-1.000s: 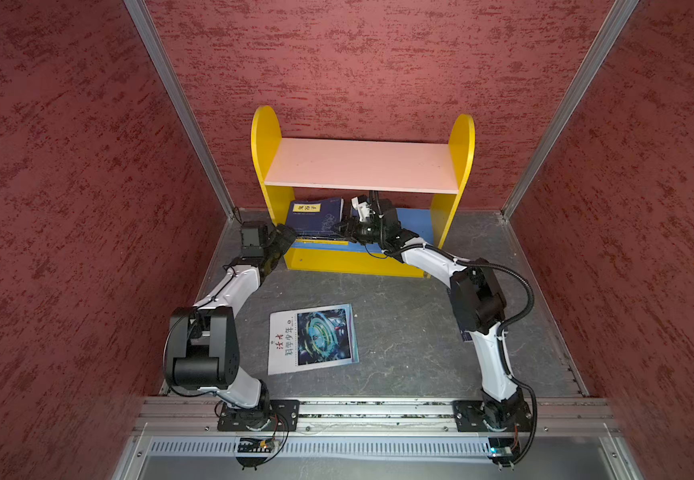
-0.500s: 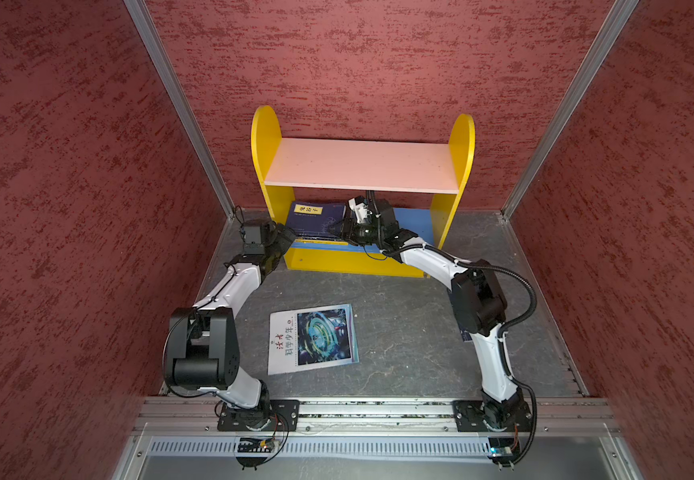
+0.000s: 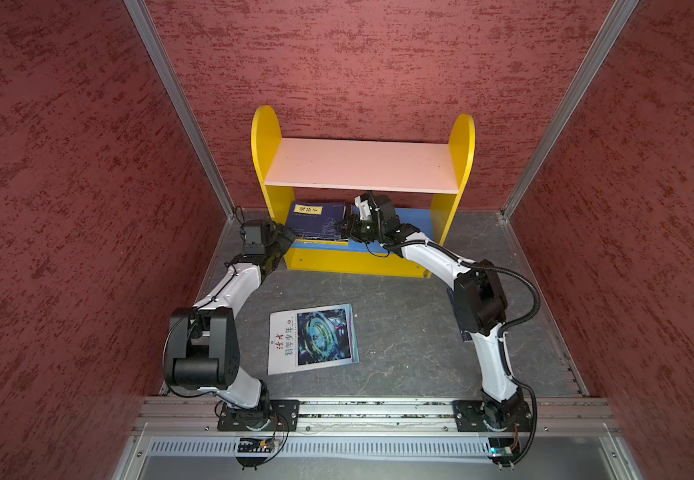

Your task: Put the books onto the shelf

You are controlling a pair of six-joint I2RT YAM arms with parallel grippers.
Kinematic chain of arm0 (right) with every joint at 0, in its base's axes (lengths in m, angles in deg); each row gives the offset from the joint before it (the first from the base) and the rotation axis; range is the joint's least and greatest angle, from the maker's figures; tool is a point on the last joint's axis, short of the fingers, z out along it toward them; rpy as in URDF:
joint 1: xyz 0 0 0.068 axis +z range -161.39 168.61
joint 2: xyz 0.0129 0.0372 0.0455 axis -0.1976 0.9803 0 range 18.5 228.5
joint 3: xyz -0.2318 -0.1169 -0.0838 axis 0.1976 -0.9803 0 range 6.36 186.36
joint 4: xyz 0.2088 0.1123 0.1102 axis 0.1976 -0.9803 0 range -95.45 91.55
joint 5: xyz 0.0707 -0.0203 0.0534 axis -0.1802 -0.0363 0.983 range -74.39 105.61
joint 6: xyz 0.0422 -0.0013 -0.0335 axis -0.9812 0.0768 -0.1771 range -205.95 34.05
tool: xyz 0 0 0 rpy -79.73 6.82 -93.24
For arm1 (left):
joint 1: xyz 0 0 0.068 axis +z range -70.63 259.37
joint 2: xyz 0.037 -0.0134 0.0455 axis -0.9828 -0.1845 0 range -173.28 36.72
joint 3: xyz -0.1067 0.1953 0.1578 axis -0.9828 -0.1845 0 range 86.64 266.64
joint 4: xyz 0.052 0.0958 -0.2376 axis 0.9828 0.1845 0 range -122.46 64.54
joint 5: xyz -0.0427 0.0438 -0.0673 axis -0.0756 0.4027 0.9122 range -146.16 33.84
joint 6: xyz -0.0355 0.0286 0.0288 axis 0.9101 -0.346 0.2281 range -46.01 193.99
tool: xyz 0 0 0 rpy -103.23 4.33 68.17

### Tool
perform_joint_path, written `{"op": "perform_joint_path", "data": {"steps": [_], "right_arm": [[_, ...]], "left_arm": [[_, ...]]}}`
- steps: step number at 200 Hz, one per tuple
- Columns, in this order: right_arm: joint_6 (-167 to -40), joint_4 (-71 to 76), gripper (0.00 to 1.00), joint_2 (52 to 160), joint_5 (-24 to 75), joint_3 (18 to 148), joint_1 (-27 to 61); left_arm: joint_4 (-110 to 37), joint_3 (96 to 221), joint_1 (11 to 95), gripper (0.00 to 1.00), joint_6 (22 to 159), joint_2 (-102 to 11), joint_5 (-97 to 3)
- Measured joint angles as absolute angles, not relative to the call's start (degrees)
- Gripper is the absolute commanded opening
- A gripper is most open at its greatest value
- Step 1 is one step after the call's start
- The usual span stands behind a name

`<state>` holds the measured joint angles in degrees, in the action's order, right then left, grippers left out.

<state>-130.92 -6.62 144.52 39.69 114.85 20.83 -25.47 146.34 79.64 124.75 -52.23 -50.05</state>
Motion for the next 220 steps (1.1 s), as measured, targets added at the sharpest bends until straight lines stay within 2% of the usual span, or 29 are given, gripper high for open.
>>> {"op": "perform_joint_path", "data": {"steps": [22,39,78,168,220], "right_arm": [[-130.85,-6.94,0.28,144.52,39.21,114.91,20.83],[-130.42,-7.47,0.38,144.52,38.42,115.4,20.83],[-128.95,-8.58,0.49,144.5,34.84,116.69,20.79],[-122.57,-14.81,0.62,143.99,29.55,117.87,20.27],[-121.5,-12.52,0.67,138.36,30.68,109.23,20.27]], "left_arm": [[-25.47,146.34,79.62,1.0,124.77,-52.23,-50.05],[-25.45,146.34,79.62,0.99,124.77,-52.23,-50.07],[-25.58,146.32,79.62,0.99,124.75,-52.21,-50.01],[-36.86,142.23,79.77,0.99,124.55,-48.12,-41.42],[-42.35,141.71,80.14,0.99,124.49,-42.66,-36.94]]}}
